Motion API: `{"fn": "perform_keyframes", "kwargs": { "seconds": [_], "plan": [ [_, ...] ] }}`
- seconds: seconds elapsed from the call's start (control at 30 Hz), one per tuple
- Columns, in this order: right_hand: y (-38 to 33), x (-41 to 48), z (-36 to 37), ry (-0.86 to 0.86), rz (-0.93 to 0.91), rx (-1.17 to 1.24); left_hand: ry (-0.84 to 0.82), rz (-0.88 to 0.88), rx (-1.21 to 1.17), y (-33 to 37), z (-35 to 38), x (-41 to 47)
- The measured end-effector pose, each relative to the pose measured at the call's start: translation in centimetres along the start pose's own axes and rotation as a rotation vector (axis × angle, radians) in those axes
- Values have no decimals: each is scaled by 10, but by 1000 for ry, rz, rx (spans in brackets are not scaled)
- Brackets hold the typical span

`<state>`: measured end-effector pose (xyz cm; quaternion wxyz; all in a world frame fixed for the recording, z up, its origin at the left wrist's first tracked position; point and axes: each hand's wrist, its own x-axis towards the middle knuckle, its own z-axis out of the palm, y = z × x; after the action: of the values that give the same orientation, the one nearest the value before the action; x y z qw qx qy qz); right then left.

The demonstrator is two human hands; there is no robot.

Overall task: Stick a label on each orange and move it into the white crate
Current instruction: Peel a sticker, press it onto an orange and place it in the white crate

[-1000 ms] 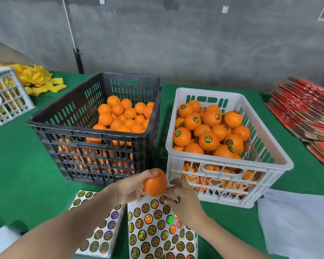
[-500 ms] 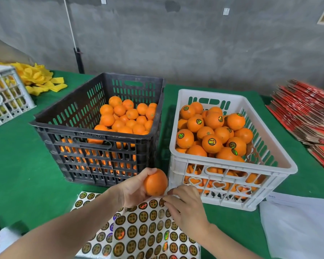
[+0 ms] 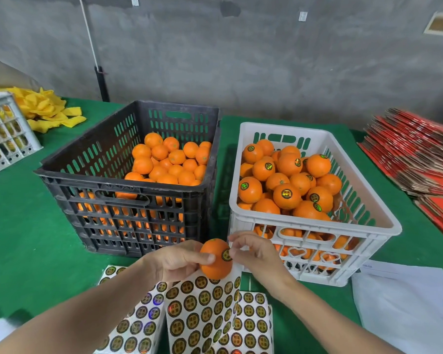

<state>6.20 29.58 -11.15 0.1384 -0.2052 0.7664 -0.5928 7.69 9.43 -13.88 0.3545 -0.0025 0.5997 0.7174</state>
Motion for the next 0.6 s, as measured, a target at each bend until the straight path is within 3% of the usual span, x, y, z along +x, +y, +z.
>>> {"fn": "perform_keyframes", "kwargs": {
  "seconds": [0.3,0.47,0.6],
  "plan": [
    [-8,2,4,-23,-83,-322,-61,15,33,9,3,-2],
    [-6,-1,6,80,-110,-284,-75,43,84,15,6,-3],
    [-9,-6,-5,-11,4,-219,-109,70,208,25,11,-5]
  ]
}}
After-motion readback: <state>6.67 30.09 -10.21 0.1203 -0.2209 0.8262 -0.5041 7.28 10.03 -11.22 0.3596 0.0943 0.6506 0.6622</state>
